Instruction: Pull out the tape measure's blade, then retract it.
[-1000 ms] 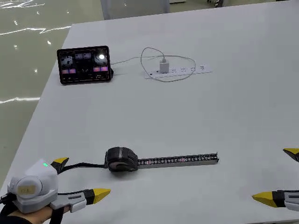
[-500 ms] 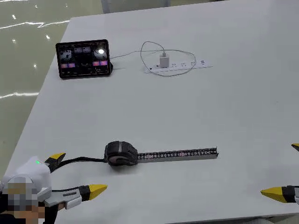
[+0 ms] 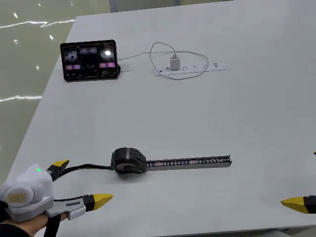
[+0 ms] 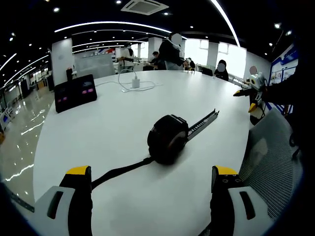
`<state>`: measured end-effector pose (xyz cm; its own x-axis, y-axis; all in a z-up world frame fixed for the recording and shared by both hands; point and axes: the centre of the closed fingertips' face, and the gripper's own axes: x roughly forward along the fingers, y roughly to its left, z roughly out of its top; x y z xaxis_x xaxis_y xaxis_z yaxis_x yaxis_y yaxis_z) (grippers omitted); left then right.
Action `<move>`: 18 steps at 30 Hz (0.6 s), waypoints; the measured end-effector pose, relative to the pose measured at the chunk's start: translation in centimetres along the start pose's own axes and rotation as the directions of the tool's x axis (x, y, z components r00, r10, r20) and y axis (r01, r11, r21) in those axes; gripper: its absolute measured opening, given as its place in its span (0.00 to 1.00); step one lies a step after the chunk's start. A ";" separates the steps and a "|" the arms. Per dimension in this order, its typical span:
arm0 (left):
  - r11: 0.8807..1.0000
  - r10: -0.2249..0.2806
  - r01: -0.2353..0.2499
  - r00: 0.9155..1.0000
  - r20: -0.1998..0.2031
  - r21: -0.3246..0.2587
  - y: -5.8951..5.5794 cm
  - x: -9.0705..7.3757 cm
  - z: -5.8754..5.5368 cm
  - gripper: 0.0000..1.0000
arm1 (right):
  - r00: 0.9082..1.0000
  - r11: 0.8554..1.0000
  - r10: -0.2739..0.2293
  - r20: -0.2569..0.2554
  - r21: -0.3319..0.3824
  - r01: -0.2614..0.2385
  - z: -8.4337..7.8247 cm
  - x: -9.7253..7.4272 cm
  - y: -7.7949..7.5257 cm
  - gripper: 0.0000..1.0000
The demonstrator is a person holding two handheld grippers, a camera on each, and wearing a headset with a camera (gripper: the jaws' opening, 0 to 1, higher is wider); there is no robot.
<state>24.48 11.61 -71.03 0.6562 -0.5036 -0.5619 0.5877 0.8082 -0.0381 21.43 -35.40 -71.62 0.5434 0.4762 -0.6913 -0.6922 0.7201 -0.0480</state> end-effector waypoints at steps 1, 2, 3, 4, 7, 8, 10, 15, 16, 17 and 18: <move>1.000 -0.001 0.001 1.000 0.001 0.001 -0.1 0.0 0.0 0.99 | 1.000 1.000 0.001 -0.003 0.000 -0.001 -0.1 0.0 0.0 0.99; 1.000 -0.002 0.002 1.000 0.001 0.004 -0.1 0.0 0.1 0.99 | 1.000 1.000 0.004 -0.005 -0.001 -0.004 -0.2 0.0 0.1 0.99; 1.000 -0.005 0.005 1.000 0.001 0.007 -0.2 0.0 0.1 0.99 | 1.000 1.000 0.008 -0.010 -0.004 -0.008 -0.3 0.1 0.1 0.99; 1.000 -0.006 0.006 1.000 0.002 0.008 -0.2 0.0 0.1 0.99 | 1.000 1.000 0.009 -0.015 -0.008 -0.009 -0.3 0.1 0.2 0.99; 1.000 -0.009 0.009 1.000 -0.003 0.011 -0.3 0.1 0.1 0.99 | 1.000 1.000 0.009 -0.021 -0.009 -0.009 -0.3 0.2 0.2 0.99; 1.000 -0.012 0.012 1.000 -0.003 0.012 -0.4 0.1 0.2 0.99 | 1.000 1.000 0.009 -0.017 -0.008 -0.010 -0.2 0.2 0.3 0.99; 0.999 -0.028 0.028 0.999 0.041 -0.015 -0.7 0.1 1.3 0.99 | 1.000 1.000 0.015 -0.015 -0.025 -0.016 0.0 0.3 0.5 0.99; 1.000 -0.007 0.007 0.999 0.034 -0.006 -0.6 0.4 2.1 0.99 | 0.999 0.999 0.025 -0.028 -0.032 -0.026 0.4 0.4 0.3 0.99; 1.000 -0.007 0.007 0.999 0.031 -0.007 -0.6 0.5 2.2 0.99 | 0.999 0.999 0.028 -0.029 -0.033 -0.029 0.5 0.5 0.3 0.99; 1.000 -0.006 0.006 1.000 0.025 -0.003 -0.7 0.6 2.2 0.99 | 0.999 0.999 0.031 -0.030 -0.035 -0.032 0.6 0.5 0.4 0.99; 1.000 -0.007 0.007 1.000 0.018 0.004 -0.9 0.8 2.2 0.99 | 0.999 0.998 0.035 -0.033 -0.042 -0.037 0.7 0.6 0.4 0.99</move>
<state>25.54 9.79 -69.59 0.6602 -0.5147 -0.5470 0.5941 0.8034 -0.0388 21.83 -34.51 -71.59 0.5028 0.4844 -0.7159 -0.7308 0.6805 -0.0528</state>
